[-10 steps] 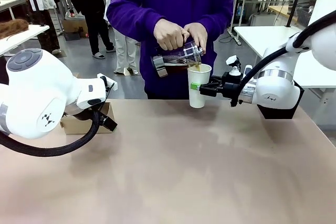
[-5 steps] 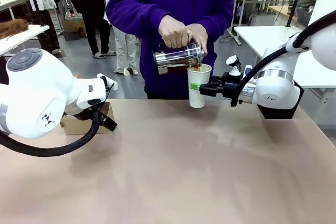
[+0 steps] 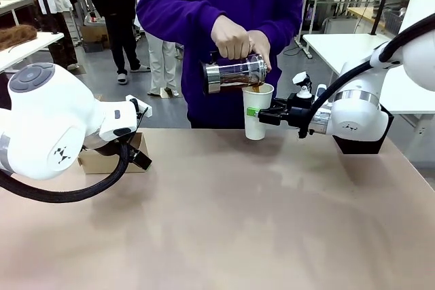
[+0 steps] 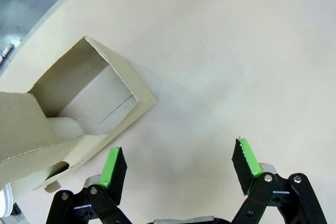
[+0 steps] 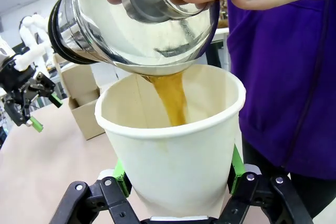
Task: Pour a drink into a cup and package it in a carrier.
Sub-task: When a person places the Paper Cup Lid on the 600 ml Paper Cup , lift the 600 ml Paper Cup.
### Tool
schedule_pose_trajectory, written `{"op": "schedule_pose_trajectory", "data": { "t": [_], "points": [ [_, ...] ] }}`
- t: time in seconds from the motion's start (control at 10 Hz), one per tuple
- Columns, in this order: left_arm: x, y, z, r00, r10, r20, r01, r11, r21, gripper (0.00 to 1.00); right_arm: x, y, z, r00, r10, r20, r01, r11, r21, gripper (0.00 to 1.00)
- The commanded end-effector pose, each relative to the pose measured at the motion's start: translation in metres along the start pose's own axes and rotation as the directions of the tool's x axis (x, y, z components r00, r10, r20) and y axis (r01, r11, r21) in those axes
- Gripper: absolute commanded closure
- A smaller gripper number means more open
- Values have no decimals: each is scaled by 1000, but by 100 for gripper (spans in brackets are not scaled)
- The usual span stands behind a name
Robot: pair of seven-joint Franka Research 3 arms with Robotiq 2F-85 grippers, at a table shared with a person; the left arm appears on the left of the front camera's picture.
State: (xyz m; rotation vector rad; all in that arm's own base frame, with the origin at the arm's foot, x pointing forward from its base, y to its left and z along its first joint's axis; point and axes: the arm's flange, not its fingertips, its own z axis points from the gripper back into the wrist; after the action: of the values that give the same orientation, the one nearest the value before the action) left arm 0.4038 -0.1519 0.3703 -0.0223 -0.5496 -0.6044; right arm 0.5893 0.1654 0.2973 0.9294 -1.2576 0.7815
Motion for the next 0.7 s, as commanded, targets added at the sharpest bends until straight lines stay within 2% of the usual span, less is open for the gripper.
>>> {"op": "schedule_pose_trajectory", "data": {
  "t": [0.0,0.6],
  "points": [
    [0,0,0,1000,1,1,0,1000,-2,0,3,3,-1,1000,-1,1,1,1000,-6,20],
    [0,0,0,1000,1,1,0,1000,-2,0,3,3,-1,1000,-1,1,1,1000,-6,20]
  ]
}}
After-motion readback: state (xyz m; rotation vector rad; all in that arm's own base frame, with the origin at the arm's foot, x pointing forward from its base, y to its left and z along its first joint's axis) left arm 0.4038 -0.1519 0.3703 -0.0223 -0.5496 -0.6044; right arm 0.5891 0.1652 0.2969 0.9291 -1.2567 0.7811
